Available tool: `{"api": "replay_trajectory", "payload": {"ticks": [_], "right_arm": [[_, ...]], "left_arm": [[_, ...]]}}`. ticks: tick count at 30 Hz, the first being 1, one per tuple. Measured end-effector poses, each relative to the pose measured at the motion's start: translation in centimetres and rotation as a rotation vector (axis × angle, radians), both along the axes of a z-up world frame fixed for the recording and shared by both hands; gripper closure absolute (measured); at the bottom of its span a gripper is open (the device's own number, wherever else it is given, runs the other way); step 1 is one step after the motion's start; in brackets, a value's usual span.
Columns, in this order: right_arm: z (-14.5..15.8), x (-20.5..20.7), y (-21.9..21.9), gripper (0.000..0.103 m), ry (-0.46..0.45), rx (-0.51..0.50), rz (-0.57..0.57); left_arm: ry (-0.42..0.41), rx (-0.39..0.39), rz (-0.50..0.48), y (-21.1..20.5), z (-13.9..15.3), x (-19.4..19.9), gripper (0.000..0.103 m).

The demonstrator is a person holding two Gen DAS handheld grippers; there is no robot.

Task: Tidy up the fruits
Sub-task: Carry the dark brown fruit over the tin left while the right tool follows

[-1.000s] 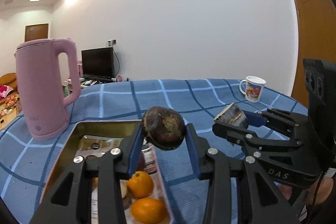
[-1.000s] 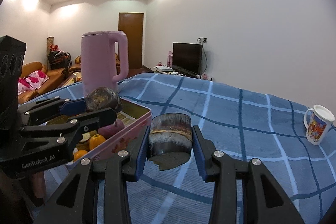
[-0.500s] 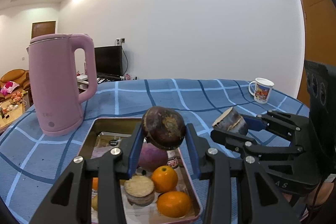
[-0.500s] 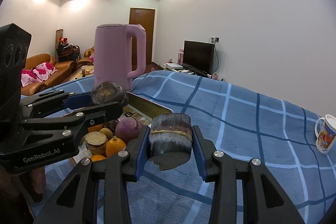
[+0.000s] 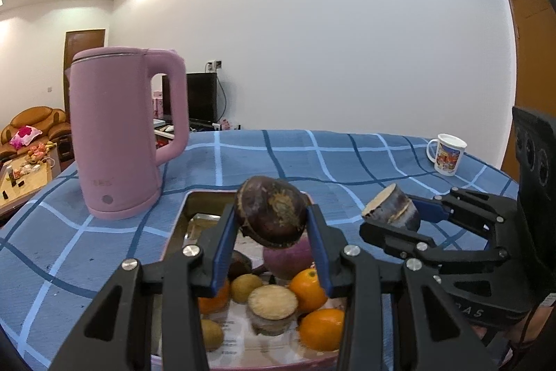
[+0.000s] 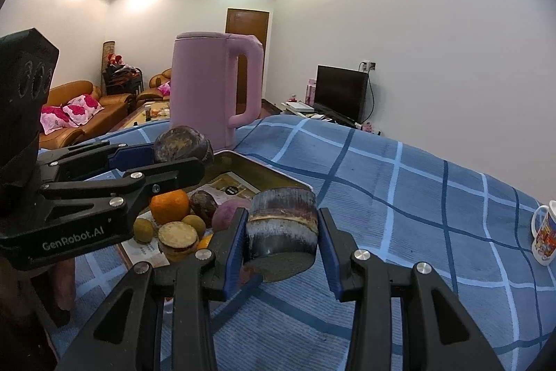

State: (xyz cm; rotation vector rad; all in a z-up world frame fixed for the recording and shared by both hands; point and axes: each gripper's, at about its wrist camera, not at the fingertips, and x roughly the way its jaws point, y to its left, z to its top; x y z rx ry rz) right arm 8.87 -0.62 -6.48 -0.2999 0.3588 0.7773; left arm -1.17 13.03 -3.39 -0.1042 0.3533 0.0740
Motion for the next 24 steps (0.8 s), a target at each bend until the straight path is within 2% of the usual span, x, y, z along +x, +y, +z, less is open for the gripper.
{"api": "replay_trajectory", "payload": {"ticks": [10,24], "right_arm": [[0.3,-0.3,2.0,0.061,0.012,0.001,0.041],[0.2,-0.7,5.2,0.061,0.034,-0.025,0.103]], "left_arm": [[0.025,-0.018,0.049,2.5,-0.3,-0.5,0.061],[0.072,-0.022,0.047,4.0,-0.8,-0.8,0.061]]}}
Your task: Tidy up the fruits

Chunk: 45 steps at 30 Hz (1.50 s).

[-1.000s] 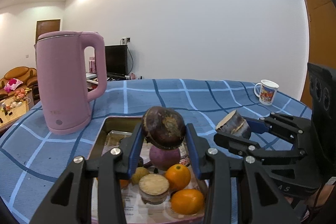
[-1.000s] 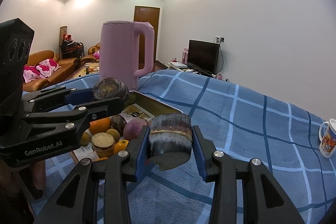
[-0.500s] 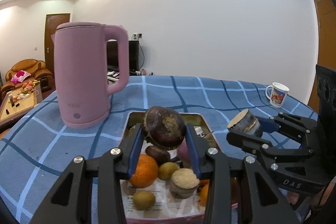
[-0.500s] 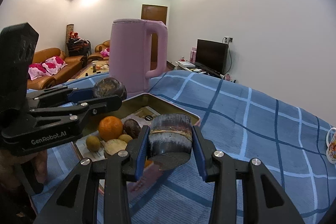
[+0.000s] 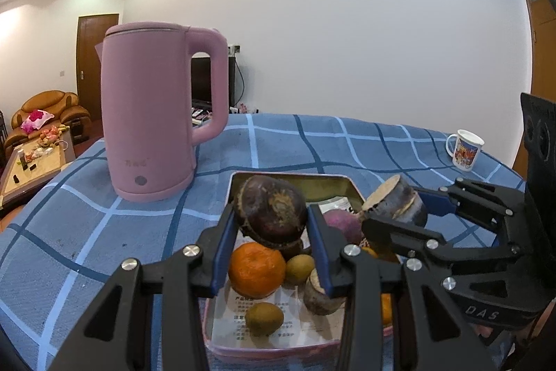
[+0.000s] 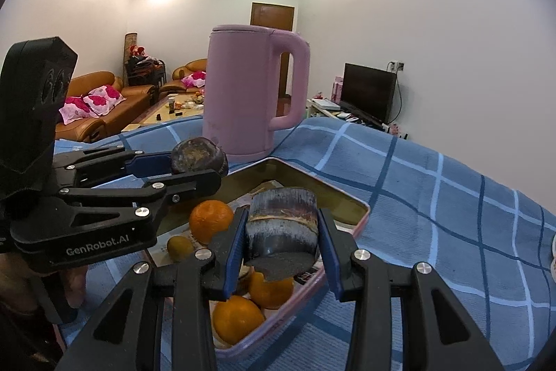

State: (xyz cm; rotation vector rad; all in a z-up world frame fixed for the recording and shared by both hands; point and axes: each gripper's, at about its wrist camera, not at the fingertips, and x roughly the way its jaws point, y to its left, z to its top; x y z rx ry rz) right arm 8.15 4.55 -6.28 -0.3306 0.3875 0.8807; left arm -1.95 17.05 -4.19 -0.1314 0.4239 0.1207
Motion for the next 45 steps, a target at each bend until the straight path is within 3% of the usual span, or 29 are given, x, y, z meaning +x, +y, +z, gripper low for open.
{"api": "replay_trajectory", "payload": {"ticks": [17,19,21,23,27,32,37,45], "right_arm": [[-1.5,0.5,1.5,0.061,0.050,-0.069,0.038],[-1.6,0.4,1.6,0.056,0.052,-0.069,0.049],[-1.6,0.2,1.6,0.048,0.051,-0.074,0.047],[-1.5,0.1,1.4,0.041,0.045,-0.070,0.040],[-1.2,-0.4,0.4,0.040,0.039,-0.043,0.022],[-0.4,-0.6,-1.9,0.037,0.028,-0.003,-0.038],[0.9,-0.6,-4.8,0.029,0.005,0.053,-0.141],[3.1,-2.0,-7.6,0.021,-0.064,0.116,-0.213]], "left_arm": [[0.049,0.039,-0.028,-0.6,-0.2,0.3,0.060],[0.053,0.042,-0.031,-0.7,-0.2,0.3,0.060],[0.048,0.045,-0.031,-0.9,-0.2,0.1,0.051],[0.033,0.046,-0.020,-0.9,0.0,-0.3,0.033],[-0.014,0.036,-0.027,-1.1,0.7,-1.3,0.028],[-0.100,0.022,-0.005,-1.1,2.4,-2.9,0.010],[-0.153,0.028,0.015,-1.4,3.5,-3.7,0.001],[-0.168,0.036,0.011,-2.5,4.2,-3.9,0.000]]}}
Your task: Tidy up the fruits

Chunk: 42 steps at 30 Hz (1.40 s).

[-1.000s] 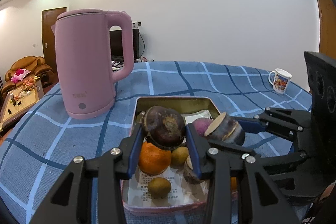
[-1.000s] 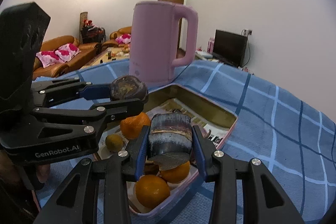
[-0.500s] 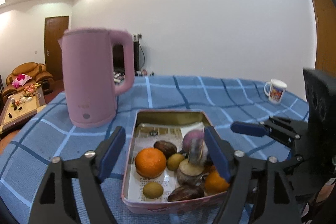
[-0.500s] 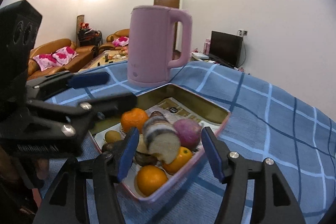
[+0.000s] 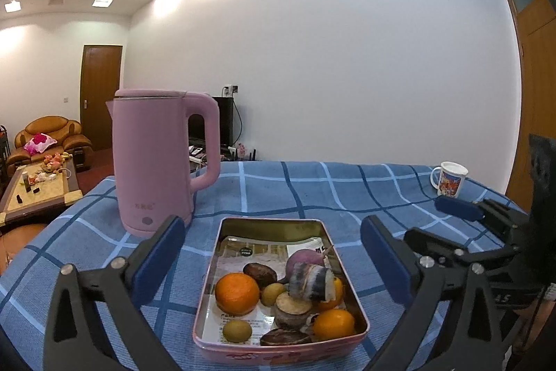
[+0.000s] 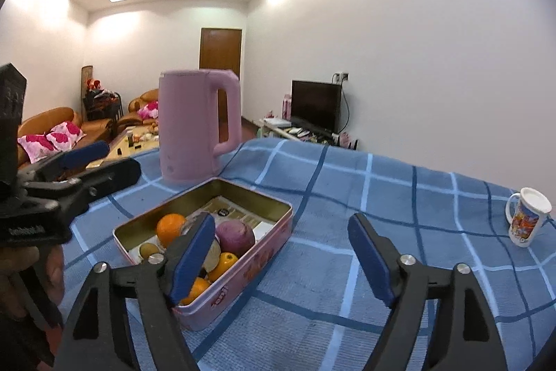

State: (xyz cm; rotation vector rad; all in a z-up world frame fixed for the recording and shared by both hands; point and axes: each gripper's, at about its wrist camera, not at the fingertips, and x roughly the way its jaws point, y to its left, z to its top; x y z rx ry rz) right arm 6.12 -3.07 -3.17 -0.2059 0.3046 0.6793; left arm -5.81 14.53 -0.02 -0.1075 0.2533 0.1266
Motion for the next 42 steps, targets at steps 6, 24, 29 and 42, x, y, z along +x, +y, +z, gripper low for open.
{"api": "replay_trajectory", "payload": {"ticks": [6,24,29,42], "right_arm": [[0.5,-0.4,-0.4,0.020,-0.018,0.007,0.000],[0.3,-1.0,-0.9,0.020,-0.018,0.022,-0.006],[0.3,-1.0,-0.9,0.020,-0.017,0.022,-0.008],[0.0,-0.9,-1.3,0.020,-0.016,0.030,-0.020]], "left_arm": [[0.000,0.013,0.000,-0.7,0.2,-0.2,0.000],[0.001,0.021,-0.003,-1.2,0.3,-0.3,0.000],[0.004,0.020,-0.007,-1.3,0.2,-0.3,0.000],[0.016,0.045,-0.006,-1.9,0.1,0.0,0.000]]}}
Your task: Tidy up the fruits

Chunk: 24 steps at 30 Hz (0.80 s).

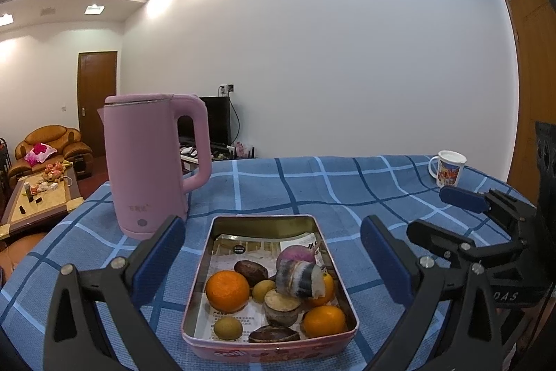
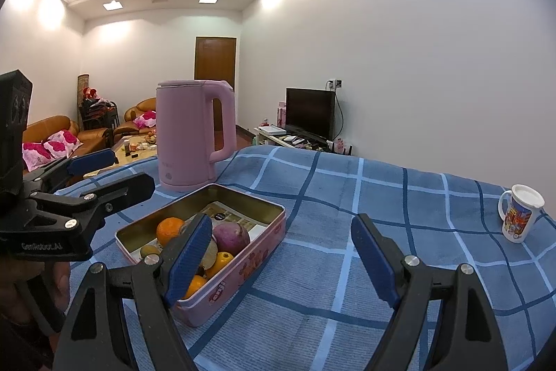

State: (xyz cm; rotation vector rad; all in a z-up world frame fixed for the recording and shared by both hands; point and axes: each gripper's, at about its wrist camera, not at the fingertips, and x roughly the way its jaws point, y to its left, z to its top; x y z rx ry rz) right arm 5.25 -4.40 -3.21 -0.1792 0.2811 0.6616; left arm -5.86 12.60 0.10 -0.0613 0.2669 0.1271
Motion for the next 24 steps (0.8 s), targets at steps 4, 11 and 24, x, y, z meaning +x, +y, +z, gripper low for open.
{"api": "replay_trajectory", "payload": {"ticks": [4,11,24], "right_arm": [[0.1,0.1,-0.5,0.020,-0.001,0.007,-0.011],[0.6,0.4,-1.7,0.020,-0.001,0.043,-0.033],[0.1,0.6,-1.8,0.020,0.017,0.033,-0.027]], "left_arm": [[-0.006,0.016,0.009,-0.3,0.2,-0.1,0.000],[-0.031,0.016,0.030,-0.7,0.6,-0.3,0.000],[-0.025,0.025,-0.017,-1.3,0.5,-0.2,0.000]]}}
